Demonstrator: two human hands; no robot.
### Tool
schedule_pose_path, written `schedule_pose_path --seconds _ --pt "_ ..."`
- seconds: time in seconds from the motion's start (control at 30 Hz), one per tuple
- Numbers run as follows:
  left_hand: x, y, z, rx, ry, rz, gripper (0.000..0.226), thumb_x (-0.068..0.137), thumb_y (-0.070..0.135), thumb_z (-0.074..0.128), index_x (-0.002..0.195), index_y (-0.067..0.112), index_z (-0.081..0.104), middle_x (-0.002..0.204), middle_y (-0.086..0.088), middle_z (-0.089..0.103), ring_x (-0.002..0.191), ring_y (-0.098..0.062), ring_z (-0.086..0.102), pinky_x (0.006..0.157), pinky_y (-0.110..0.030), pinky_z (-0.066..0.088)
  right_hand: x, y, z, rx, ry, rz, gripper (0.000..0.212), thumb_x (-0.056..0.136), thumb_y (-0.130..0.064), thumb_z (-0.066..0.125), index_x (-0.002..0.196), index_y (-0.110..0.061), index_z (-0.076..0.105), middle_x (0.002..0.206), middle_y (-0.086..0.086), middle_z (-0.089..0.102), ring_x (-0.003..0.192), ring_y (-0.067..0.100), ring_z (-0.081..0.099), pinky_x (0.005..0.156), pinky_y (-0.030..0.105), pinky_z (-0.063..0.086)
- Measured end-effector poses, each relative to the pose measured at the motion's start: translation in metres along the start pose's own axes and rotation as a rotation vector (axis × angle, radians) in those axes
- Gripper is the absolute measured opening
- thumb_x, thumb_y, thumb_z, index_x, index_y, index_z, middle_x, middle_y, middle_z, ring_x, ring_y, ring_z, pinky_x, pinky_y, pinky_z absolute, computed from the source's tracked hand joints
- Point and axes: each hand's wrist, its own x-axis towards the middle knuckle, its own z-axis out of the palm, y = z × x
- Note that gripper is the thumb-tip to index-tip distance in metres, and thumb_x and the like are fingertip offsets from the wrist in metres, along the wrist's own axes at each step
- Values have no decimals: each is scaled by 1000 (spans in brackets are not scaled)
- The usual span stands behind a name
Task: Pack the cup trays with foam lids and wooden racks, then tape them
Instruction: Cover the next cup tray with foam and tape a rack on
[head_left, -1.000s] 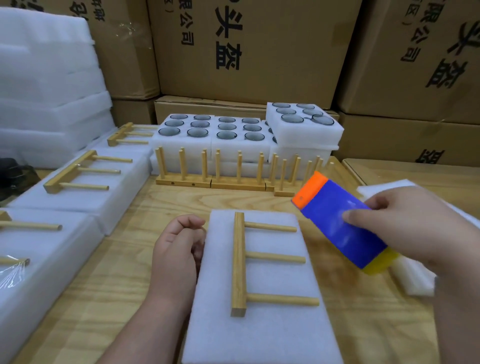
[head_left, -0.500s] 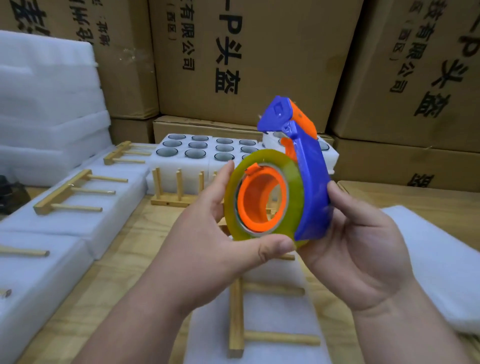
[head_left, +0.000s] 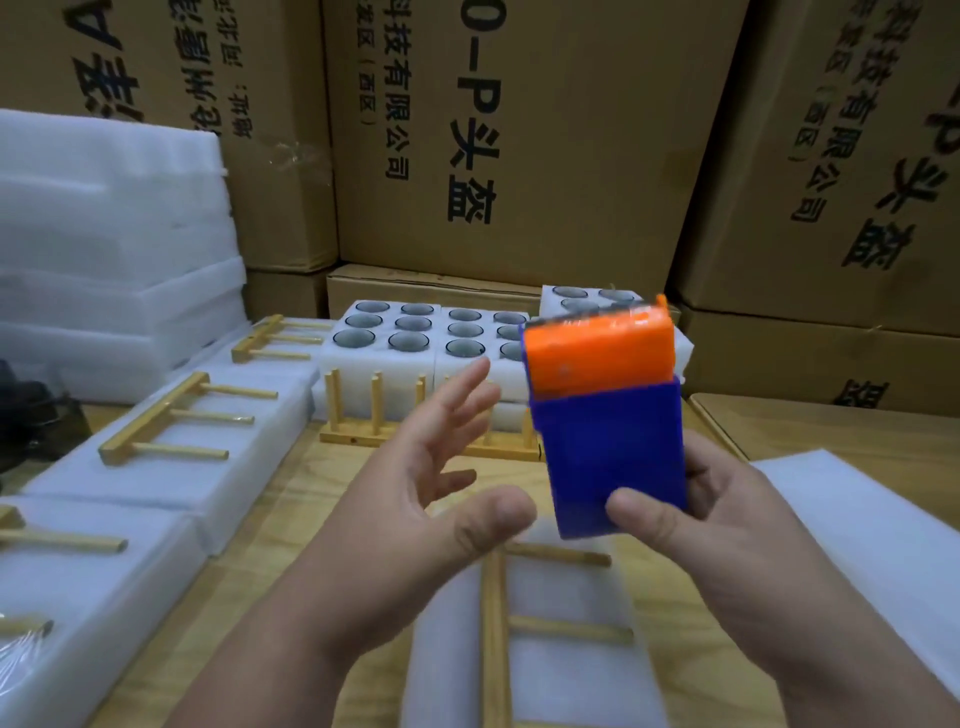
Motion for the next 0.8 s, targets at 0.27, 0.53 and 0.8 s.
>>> schedule_pose_path --seconds 0.27,0.53,0.8 --pt "-1 16 -15 113 173 172 73 67 77 75 133 50 58 136 10 65 128 -17 59 93 -40 47 8 20 -18 -618 192 -316 27 70 -44 77 97 -41 75 118 -46 58 127 -17 44 96 1 33" --pt "-3 23 -16 371 125 222 46 78 53 75 123 45 67 131 21 65 131 -5 55 99 -26 48 9 20 -19 -619 169 -382 35 74 -45 71 109 -50 73 121 -41 62 134 -13 42 101 25 36" --pt "-2 28 -11 458 170 296 26 89 38 64 113 42 72 112 27 71 120 -3 62 100 -15 43 8 18 -16 -682 76 -384 33 77 -44 72 108 -35 77 121 -32 66 137 -3 45 103 21 36"
